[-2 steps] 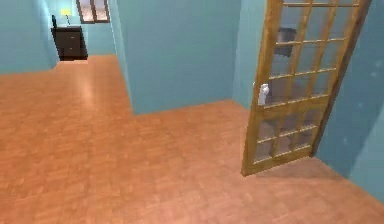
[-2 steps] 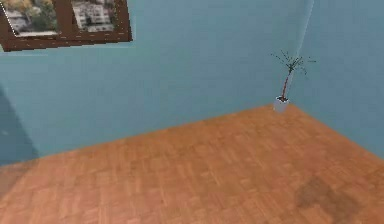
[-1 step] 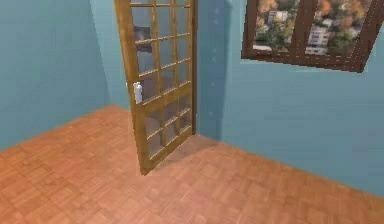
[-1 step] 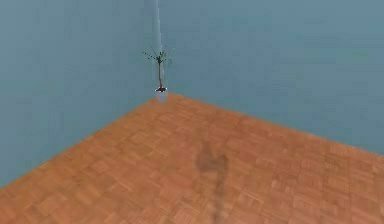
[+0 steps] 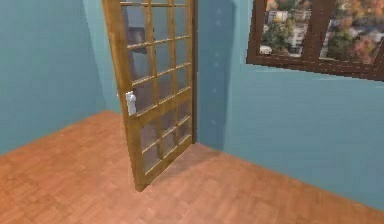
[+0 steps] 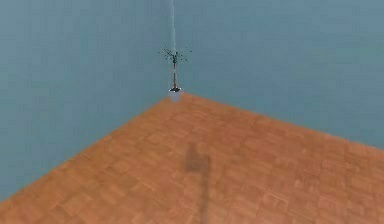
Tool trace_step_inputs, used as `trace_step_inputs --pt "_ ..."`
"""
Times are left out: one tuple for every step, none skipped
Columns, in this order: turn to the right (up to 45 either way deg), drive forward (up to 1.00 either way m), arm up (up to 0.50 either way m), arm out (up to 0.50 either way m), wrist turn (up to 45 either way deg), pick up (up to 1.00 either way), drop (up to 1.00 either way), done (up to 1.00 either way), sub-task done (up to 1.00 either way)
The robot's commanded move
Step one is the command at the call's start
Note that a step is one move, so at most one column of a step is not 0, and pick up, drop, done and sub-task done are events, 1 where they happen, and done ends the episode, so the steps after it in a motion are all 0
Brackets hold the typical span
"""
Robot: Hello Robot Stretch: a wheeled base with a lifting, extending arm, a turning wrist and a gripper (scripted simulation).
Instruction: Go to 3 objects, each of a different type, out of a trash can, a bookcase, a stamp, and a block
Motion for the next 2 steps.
trace_step_inputs --pt "-45.0 0.00 0.00 0.00 0.0 0.00 0.00 0.00 0.00" --pt "-3.0 0.00 0.00 0.00 0.0 0.00 0.00 0.00 0.00"
